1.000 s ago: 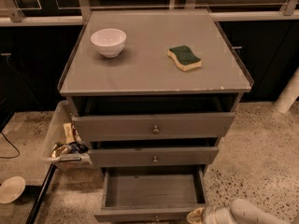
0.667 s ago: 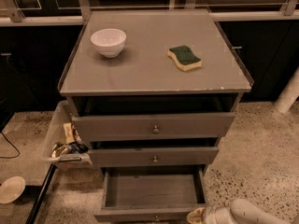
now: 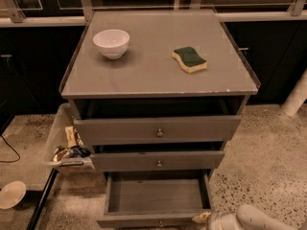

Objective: Close bottom drawer

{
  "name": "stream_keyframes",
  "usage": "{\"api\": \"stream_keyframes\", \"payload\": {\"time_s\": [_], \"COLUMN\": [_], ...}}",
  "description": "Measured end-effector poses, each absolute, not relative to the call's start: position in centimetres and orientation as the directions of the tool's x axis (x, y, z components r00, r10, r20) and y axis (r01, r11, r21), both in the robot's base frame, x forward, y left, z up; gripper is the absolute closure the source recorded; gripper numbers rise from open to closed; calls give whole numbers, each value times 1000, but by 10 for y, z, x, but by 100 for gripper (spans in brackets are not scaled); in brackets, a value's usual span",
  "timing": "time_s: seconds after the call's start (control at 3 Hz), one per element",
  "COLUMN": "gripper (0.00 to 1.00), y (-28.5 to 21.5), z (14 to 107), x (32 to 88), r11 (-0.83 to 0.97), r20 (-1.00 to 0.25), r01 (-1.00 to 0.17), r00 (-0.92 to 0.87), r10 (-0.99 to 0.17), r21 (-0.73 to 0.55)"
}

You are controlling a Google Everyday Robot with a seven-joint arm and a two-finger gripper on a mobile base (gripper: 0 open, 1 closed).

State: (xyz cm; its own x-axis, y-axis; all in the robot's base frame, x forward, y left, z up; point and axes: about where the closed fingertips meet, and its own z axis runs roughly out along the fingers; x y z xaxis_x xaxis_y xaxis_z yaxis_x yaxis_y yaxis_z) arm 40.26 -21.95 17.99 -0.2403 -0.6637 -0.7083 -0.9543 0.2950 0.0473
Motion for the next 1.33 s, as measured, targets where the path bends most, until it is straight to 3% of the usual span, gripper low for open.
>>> {"api": "stream_keyframes", "payload": {"time_s": [0.33,1.0,1.33], "gripper": [0,42,66], "y": [-217,-212,-201], "z": [178,179,178], "x": [409,430,492], "r11": [297,277,219], "r20": [-720,-721,-705], "r01": [-954,-961,-974], "r00": [-237,-205,-122], "r10": [-652,-662,-698], "r21": [45,19,-48]}}
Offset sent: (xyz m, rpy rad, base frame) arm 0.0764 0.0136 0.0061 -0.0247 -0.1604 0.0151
